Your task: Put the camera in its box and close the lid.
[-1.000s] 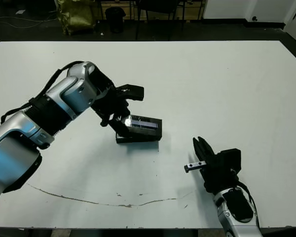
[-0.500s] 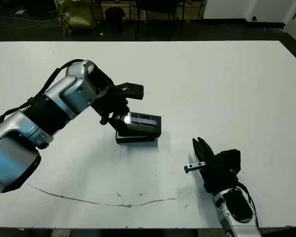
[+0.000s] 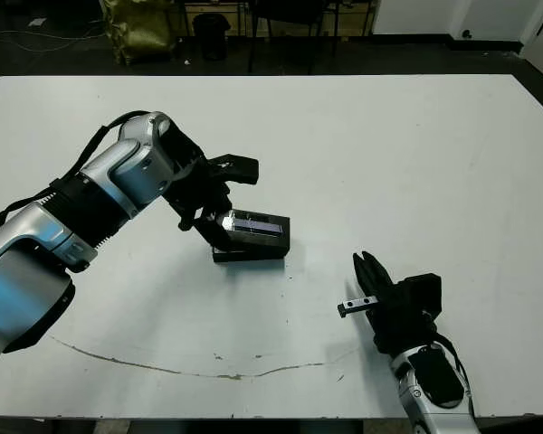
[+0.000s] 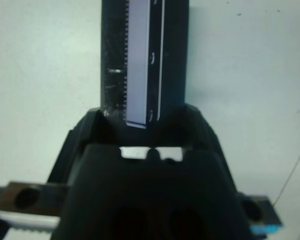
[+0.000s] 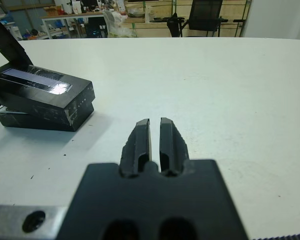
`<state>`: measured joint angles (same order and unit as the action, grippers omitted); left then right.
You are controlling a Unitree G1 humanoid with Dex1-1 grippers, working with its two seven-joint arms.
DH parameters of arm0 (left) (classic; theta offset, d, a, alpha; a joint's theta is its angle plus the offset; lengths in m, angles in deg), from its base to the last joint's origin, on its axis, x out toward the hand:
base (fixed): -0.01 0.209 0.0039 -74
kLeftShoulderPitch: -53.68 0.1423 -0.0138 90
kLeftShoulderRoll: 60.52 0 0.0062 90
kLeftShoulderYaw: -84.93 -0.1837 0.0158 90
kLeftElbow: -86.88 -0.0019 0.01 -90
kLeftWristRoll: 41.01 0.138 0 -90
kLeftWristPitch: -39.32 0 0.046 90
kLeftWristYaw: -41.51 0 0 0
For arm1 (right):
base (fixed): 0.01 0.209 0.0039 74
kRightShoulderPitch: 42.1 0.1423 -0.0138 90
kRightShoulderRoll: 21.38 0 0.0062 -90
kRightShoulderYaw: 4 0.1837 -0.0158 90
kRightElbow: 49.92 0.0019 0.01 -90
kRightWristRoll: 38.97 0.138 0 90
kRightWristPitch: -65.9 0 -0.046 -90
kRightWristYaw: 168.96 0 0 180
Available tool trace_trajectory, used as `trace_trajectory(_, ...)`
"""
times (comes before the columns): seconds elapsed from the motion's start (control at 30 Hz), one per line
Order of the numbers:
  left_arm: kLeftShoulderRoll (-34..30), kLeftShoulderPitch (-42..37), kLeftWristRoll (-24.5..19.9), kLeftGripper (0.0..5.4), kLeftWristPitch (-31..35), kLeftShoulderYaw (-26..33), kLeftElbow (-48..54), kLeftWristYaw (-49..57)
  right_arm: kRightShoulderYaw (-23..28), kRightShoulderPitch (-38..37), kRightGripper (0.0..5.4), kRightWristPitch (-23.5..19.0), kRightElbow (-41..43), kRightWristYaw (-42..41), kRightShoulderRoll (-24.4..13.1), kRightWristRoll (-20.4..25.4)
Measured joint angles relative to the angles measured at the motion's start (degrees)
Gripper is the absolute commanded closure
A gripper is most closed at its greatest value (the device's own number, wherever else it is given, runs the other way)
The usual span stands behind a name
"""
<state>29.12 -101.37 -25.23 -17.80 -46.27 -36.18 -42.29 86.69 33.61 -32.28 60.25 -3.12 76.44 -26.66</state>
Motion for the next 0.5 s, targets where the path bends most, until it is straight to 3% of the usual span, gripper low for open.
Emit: trace_trajectory(0.5, 0.0, 0.0, 0.8, 3.1, -1.5, -0.4, -0.3, 0.1, 0.1, -0.2, 5.4, 0.0, 0.0, 0.0, 0.3, 0.5)
